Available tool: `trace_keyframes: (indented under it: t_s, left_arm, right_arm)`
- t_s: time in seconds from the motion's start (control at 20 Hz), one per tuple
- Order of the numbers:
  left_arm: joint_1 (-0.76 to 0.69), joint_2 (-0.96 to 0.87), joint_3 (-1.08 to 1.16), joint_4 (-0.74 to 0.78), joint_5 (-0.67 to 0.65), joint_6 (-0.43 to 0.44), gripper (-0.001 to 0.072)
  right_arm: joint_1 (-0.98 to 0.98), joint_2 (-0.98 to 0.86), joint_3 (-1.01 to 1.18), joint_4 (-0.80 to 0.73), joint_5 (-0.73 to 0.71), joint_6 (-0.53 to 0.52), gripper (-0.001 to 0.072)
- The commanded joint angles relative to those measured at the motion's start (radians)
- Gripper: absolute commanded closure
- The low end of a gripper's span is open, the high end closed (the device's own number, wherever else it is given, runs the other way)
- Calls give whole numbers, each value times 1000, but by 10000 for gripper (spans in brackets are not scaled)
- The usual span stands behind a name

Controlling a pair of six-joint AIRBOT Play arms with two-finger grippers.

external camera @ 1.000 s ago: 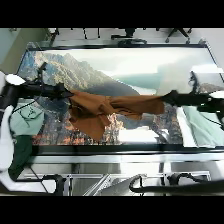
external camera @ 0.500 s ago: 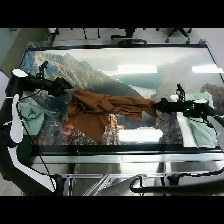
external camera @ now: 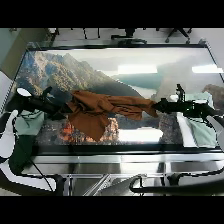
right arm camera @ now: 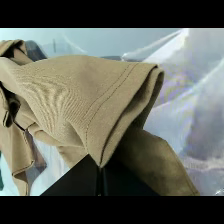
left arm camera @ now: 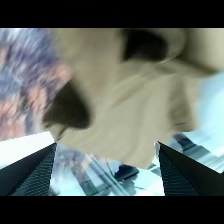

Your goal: Fold the shirts.

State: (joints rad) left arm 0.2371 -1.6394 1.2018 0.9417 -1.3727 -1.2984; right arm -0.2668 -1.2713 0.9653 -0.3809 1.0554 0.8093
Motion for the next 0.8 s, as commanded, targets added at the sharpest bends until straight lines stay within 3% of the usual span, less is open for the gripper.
trace_keyframes:
  t_s: [0.0,0.2,0.25,0.3,0.35,0.4,0.6,0.75]
  left_arm:
    - [-34,12,-166,25,161,11,0]
    - [-87,-79,-102,25,247,15,1]
    - [-97,-101,-71,25,246,15,32]
    - [-105,-117,-43,24,238,15,230]
    - [-116,-130,-12,25,218,16,490]
    - [-126,-133,15,24,193,23,692]
    - [-171,-82,203,23,37,37,693]
    - [-183,53,423,-56,-24,32,694]
  right_arm:
    - [1,0,-1,0,0,-2,698]
    - [2,0,-1,1,12,-2,698]
    - [2,0,-1,1,20,-2,698]
    - [2,0,-1,1,26,-2,699]
    - [2,0,-1,2,27,-2,699]
    - [2,0,-1,10,30,-2,698]
    - [0,31,24,140,117,-29,698]
    - [0,127,188,253,211,-28,699]
